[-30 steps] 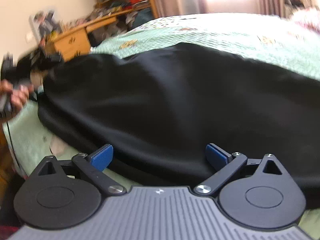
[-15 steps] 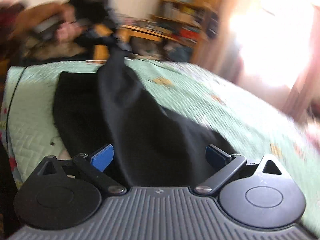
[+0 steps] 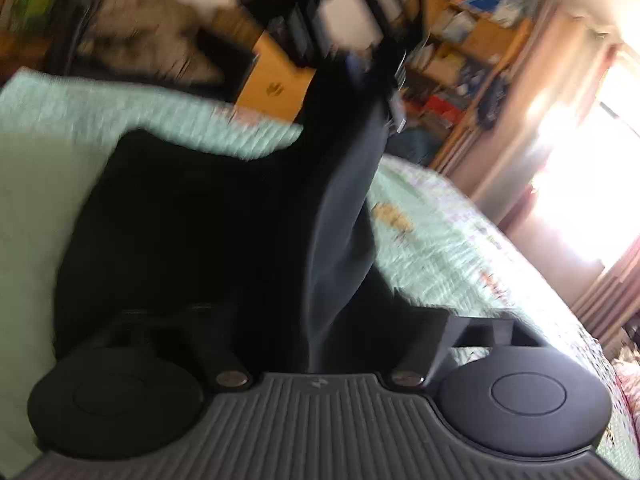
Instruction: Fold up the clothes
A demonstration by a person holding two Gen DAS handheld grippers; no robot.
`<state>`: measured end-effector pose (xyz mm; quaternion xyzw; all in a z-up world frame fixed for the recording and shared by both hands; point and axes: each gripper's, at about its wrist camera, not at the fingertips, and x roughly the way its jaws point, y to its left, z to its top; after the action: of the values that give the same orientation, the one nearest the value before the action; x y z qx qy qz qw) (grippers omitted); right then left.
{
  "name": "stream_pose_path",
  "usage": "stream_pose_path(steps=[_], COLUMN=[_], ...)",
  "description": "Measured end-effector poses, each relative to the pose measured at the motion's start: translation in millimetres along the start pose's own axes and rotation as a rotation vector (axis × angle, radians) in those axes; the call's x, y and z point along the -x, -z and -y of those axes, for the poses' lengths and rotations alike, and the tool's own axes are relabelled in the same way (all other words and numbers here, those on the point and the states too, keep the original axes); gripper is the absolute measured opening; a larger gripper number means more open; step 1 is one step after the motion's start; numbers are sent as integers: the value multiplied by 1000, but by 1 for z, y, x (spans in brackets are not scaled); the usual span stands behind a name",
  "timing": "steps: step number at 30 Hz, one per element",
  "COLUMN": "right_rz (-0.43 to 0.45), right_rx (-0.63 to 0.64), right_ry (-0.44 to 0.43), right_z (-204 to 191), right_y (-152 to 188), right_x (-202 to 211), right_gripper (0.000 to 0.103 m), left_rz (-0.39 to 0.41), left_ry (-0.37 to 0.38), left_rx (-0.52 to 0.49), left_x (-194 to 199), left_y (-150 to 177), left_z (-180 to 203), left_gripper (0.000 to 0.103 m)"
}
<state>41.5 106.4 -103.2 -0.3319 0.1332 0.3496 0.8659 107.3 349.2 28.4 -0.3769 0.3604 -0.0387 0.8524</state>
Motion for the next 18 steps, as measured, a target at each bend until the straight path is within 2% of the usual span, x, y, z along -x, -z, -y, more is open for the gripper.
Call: stream_pose_path(steps=[2, 3, 4, 7, 9, 14, 15, 18], right_rz=[-12, -3, 13, 37, 38, 10, 3, -14], right_rx=[-14, -18, -19, -110, -179, -287, -298, -313], right_ry=[-5, 12, 35, 38, 18, -42, -49, -58], right_z=[10, 15, 21, 51, 69, 98, 101, 104], right_y=[5, 3, 3, -4, -11, -21, -21, -18], right_x=[0, 3, 8, 22, 25, 25, 26, 26], right_gripper=[12, 8, 8, 8, 8, 8, 8, 8], left_rz=[6, 11, 16, 17, 27, 88, 108, 127], left_ry=[26, 41, 67, 162, 185, 303, 315, 329], left_rx=[35, 53, 79, 165, 207, 313, 331, 374], left_x=[4, 6, 8, 10, 9, 12, 14, 17], left_y=[2, 2, 2, 1, 4, 27, 33, 52], left_z=[-9, -14, -21, -42, -52, -78, -82, -100], left_gripper=[14, 15, 16, 33, 56, 88, 92, 94])
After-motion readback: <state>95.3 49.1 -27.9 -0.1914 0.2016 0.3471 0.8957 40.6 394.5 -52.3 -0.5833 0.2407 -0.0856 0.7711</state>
